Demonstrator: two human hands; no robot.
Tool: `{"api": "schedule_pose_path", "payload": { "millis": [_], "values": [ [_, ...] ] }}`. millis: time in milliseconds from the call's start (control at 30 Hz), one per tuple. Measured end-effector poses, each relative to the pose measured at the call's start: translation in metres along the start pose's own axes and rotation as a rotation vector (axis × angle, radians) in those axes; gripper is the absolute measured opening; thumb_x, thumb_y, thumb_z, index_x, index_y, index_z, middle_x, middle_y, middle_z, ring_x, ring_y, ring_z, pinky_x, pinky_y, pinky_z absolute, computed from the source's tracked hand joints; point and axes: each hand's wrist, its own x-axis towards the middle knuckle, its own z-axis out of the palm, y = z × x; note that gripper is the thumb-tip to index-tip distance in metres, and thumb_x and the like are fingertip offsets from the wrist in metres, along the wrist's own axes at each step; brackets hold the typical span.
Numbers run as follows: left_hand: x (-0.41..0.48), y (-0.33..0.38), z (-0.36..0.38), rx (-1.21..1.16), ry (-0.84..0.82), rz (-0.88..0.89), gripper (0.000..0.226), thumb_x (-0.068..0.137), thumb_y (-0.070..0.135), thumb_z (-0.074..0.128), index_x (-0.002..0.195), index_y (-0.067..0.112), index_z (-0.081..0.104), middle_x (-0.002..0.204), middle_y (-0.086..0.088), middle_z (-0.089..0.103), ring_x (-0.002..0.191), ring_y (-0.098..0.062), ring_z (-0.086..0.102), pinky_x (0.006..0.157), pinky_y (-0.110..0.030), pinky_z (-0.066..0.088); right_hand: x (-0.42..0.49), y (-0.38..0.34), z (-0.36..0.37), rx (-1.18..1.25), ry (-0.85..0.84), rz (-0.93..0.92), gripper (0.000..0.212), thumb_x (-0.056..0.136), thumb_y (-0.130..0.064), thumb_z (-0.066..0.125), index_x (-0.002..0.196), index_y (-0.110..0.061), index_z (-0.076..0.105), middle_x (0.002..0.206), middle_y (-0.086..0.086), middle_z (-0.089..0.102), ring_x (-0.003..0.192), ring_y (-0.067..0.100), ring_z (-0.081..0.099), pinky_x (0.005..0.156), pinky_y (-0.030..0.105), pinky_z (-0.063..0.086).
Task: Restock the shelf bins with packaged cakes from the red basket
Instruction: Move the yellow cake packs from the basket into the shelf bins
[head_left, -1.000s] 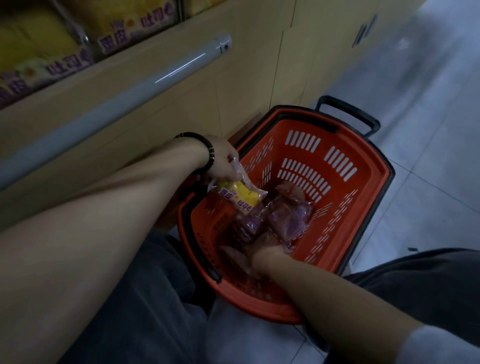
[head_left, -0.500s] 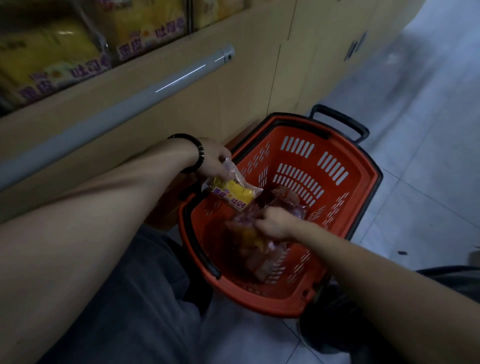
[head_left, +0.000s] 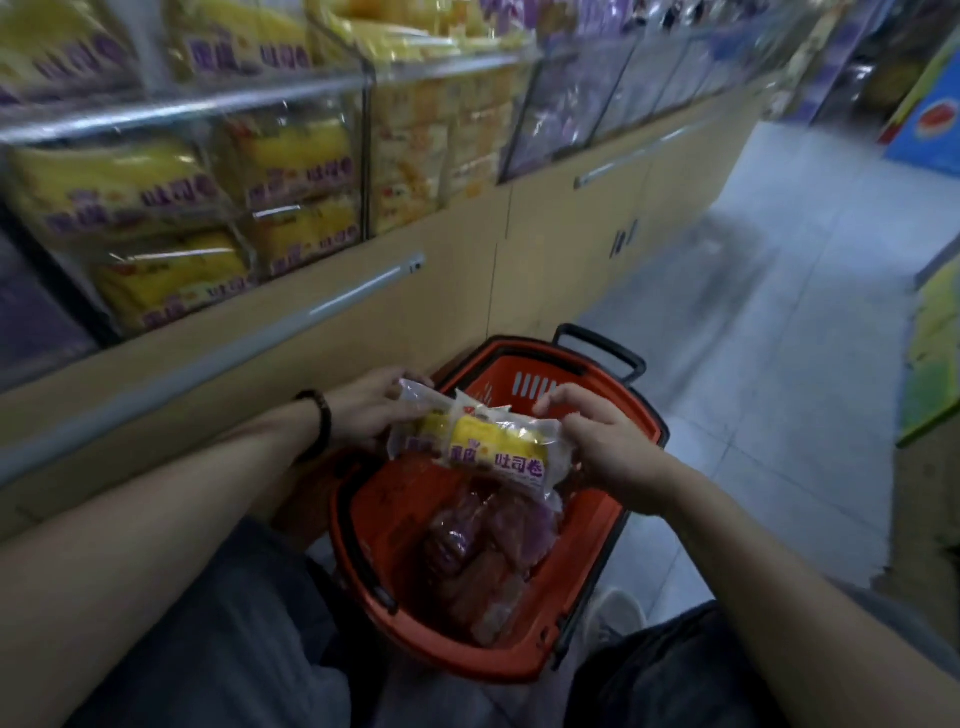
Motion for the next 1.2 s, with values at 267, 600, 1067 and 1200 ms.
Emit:
{"api": "schedule_pose_path", "payload": {
  "millis": [267,600,1067,1200],
  "values": [
    [-0.094,0.034,-0.008,-0.44,0.133,-0.013,0.012,0.1,0.026,0.065,0.11,0.021,0.069,0.117,-0.015,0.07,0.089,-0.03,0.073,0.067,-0.05,0.062,-0.026,-0.045,0.007,0.52,-0.118,-0.031,0.027,0.098,-0.026,0.063,0.116,-0.006,0.065,0.106,0.023,0.07,0.089,0.035,0.072,0.068,0.04,0.058],
    [-0.242,0.131,-0.116,0.183,0.312,0.272,0.023,0.081,0.044,0.072,0.1,0.031,0.075,0.096,0.007,0.079,0.089,-0.008,0.075,0.077,-0.027,0.06,-0.029,-0.178,0.034,0.425,-0.145,-0.549,0.043,0.074,-0.014,0.083,0.115,-0.014,0.07,0.099,0.025,0.074,0.084,0.038,0.074,0.072,0.047,0.065],
    [-0.255,0.155,-0.243,0.243,0.918,0.343,0.011,0.088,0.029,0.08,0.095,0.036,0.077,0.097,0.003,0.074,0.081,-0.015,0.07,0.064,-0.022,0.053,0.023,-0.321,0.054,0.157,0.075,-0.898,0.024,0.09,-0.002,0.076,0.107,-0.019,0.072,0.096,0.017,0.077,0.088,0.033,0.079,0.074,0.042,0.065],
    [-0.217,0.14,-0.242,0.364,1.016,0.334,0.013,0.088,0.028,0.081,0.09,0.036,0.071,0.102,0.014,0.07,0.082,-0.001,0.064,0.06,-0.017,0.045,0.042,-0.32,0.058,0.023,0.11,-0.934,0.022,0.092,-0.005,0.077,0.103,-0.023,0.073,0.104,0.001,0.076,0.091,0.028,0.078,0.078,0.054,0.065]
  ]
}}
